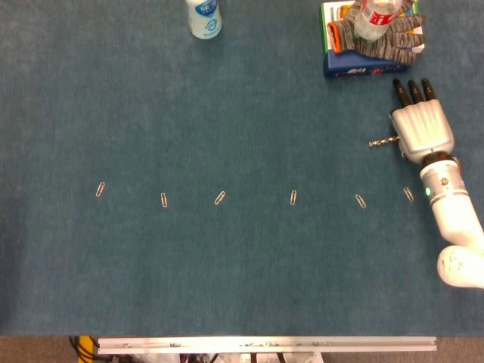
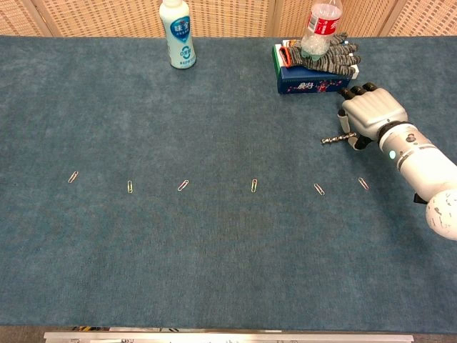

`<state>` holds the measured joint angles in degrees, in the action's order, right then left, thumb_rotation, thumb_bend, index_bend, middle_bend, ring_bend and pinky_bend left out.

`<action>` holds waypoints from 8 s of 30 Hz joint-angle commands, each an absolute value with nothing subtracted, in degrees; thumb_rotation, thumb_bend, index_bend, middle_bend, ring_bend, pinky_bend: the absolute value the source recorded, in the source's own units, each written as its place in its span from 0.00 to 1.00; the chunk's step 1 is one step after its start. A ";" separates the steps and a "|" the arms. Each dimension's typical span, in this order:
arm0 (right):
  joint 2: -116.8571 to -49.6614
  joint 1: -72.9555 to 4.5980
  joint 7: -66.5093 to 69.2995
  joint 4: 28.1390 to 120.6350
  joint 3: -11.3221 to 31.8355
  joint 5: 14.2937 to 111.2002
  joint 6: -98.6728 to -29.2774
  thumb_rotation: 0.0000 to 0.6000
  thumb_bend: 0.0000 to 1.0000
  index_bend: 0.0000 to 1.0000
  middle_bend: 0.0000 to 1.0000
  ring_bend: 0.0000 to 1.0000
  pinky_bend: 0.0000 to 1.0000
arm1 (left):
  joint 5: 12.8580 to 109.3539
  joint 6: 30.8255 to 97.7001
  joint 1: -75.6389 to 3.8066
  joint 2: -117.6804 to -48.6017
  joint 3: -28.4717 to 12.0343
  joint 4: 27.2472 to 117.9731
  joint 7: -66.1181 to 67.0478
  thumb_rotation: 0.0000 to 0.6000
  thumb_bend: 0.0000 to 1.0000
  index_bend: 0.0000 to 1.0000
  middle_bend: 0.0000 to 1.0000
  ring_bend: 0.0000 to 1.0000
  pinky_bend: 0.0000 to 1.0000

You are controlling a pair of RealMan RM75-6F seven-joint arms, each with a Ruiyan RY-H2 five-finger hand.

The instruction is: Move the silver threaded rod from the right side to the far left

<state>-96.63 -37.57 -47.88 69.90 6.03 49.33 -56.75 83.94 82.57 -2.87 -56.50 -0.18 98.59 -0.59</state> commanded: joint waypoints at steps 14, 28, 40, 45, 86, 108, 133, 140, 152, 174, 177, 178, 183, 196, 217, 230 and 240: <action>-96.94 -37.85 -48.18 69.87 5.79 48.73 -56.82 1.00 0.34 0.56 0.02 0.00 0.00 | 83.96 82.64 -2.80 -56.44 -0.16 98.63 -0.70 1.00 0.45 0.49 0.43 0.27 0.31; -95.49 -37.00 -46.69 72.62 5.29 50.26 -58.27 1.00 0.36 0.60 0.03 0.00 0.00 | 83.89 82.59 -2.83 -56.43 -0.22 98.60 -0.59 1.00 0.45 0.49 0.43 0.27 0.31; -89.22 -34.73 -47.16 83.52 3.75 53.04 -63.11 1.00 0.36 0.61 0.03 0.00 0.00 | 84.14 82.70 -2.80 -56.53 -0.12 98.69 -0.24 1.00 0.45 0.49 0.43 0.27 0.31; -86.29 -33.42 -46.86 88.17 2.85 54.31 -65.13 1.00 0.36 0.61 0.03 0.00 0.00 | 84.27 82.96 -2.70 -56.50 -0.11 98.79 -0.15 1.00 0.45 0.49 0.43 0.27 0.31; -76.13 -23.68 -46.16 100.10 -5.87 63.39 -70.20 1.00 0.36 0.61 0.04 0.00 0.00 | 84.80 83.85 -2.30 -56.25 -0.09 99.33 0.14 1.00 0.45 0.49 0.43 0.27 0.32; -78.66 -24.83 -45.85 102.92 -3.40 66.63 -68.33 1.00 0.36 0.61 0.04 0.00 0.00 | 84.61 84.41 -2.00 -55.59 -0.29 99.82 -0.16 1.00 0.45 0.49 0.43 0.27 0.32; -83.80 -31.02 -48.19 101.87 0.13 65.91 -62.97 1.00 0.37 0.61 0.04 0.00 0.00 | 84.84 87.26 0.40 -53.12 0.50 101.05 0.97 1.00 0.45 0.49 0.43 0.28 0.32; -83.61 -31.50 -48.55 103.61 0.10 66.23 -63.43 1.00 0.37 0.61 0.04 0.00 0.00 | 86.50 89.67 1.82 -50.40 1.22 102.10 3.21 1.00 0.45 0.49 0.43 0.28 0.32; -84.80 -33.22 -51.19 105.19 0.61 66.02 -63.66 1.00 0.37 0.61 0.04 0.00 0.00 | 87.03 90.79 4.03 -49.59 2.77 100.73 3.49 1.00 0.45 0.49 0.43 0.28 0.33; -90.24 -36.98 -54.42 102.16 1.95 62.04 -62.73 1.00 0.37 0.61 0.04 0.00 0.00 | 87.32 91.03 5.46 -49.84 3.38 97.74 1.32 1.00 0.45 0.49 0.43 0.28 0.33; -91.12 -37.45 -54.58 101.31 2.14 61.08 -62.53 1.00 0.37 0.61 0.04 0.00 0.00 | 87.23 91.13 5.65 -49.83 3.35 97.39 0.77 1.00 0.45 0.49 0.43 0.28 0.33; -91.46 -37.64 -54.68 100.93 2.19 60.76 -62.47 1.00 0.37 0.61 0.04 0.00 0.00 | 87.13 91.15 5.72 -49.87 3.32 97.24 0.56 1.00 0.45 0.49 0.43 0.28 0.33; -92.68 -38.39 -54.95 99.62 2.32 59.78 -62.28 1.00 0.37 0.61 0.04 0.00 0.00 | 86.63 91.16 6.00 -49.93 3.20 96.48 -0.47 1.00 0.45 0.50 0.43 0.28 0.33; -94.15 -39.45 -54.96 98.84 1.92 59.11 -62.81 1.00 0.37 0.61 0.04 0.00 0.00 | 86.39 91.52 6.67 -50.10 3.04 95.30 -2.20 1.00 0.45 0.50 0.43 0.28 0.33; -95.94 -41.41 -54.32 100.49 3.74 60.28 -64.11 1.00 0.37 0.61 0.05 0.00 0.00 | 86.58 91.53 7.09 -50.31 3.00 95.12 -2.18 1.00 0.45 0.50 0.43 0.28 0.33; -101.64 -46.21 -54.19 92.59 10.10 55.26 -62.35 1.00 0.37 0.61 0.05 0.00 0.00 | 86.38 90.99 7.04 -50.45 2.92 94.71 -2.44 1.00 0.45 0.50 0.43 0.28 0.33; -107.14 -50.66 -52.79 83.91 12.84 52.77 -59.40 1.00 0.37 0.61 0.05 0.00 0.00 | 85.92 90.73 7.19 -50.48 2.84 94.03 -3.42 1.00 0.45 0.50 0.43 0.28 0.33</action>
